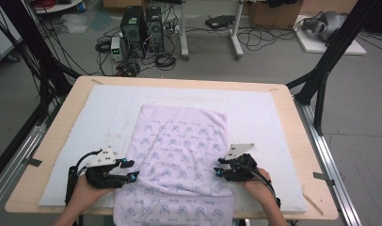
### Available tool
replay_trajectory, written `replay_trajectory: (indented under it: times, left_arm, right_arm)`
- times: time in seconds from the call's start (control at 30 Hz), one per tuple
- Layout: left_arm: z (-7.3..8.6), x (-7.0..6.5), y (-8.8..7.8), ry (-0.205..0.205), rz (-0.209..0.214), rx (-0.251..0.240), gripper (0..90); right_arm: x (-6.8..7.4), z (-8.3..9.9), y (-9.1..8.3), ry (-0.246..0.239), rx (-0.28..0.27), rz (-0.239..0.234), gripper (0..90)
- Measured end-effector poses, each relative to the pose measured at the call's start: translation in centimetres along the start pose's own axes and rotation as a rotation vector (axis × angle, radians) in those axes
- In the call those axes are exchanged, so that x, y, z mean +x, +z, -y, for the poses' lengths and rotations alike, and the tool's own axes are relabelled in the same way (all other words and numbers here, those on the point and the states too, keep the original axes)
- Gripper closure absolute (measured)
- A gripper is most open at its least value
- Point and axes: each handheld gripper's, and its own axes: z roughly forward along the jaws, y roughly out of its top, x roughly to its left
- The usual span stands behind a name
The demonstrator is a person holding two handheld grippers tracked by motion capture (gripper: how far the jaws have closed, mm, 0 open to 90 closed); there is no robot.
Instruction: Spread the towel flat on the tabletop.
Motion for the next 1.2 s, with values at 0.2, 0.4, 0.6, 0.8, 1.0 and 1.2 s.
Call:
replay_trajectory:
  times: [0.2,0.4,0.6,0.8,1.0,1.2]
  left_arm:
    - [-0.1,1.4,1.1,-0.014,-0.056,0.076,51.7]
    - [0.1,1.8,2.5,0.058,-0.124,0.160,86.4]
    - [-1.2,3.4,3.6,0.055,-0.238,0.091,88.8]
    - [-2.5,5.8,5.0,0.022,-0.329,0.072,89.6]
    - [-2.6,5.4,3.4,0.015,-0.308,0.034,73.1]
    - [-2.7,2.4,0.6,0.086,-0.225,0.003,63.1]
  right_arm:
    - [-0.4,-0.1,0.2,0.011,-0.009,-0.044,81.6]
    - [-1.1,-0.8,0.2,-0.015,0.007,0.038,87.5]
    - [-3.7,-2.3,-0.5,0.023,-0.040,0.135,87.6]
    - [-5.9,-3.2,0.4,0.049,-0.026,0.163,87.0]
    - [-6.2,-3.0,-0.1,0.092,-0.066,0.159,70.6]
    - [-2.9,-3.3,-2.8,0.013,-0.149,0.104,61.4]
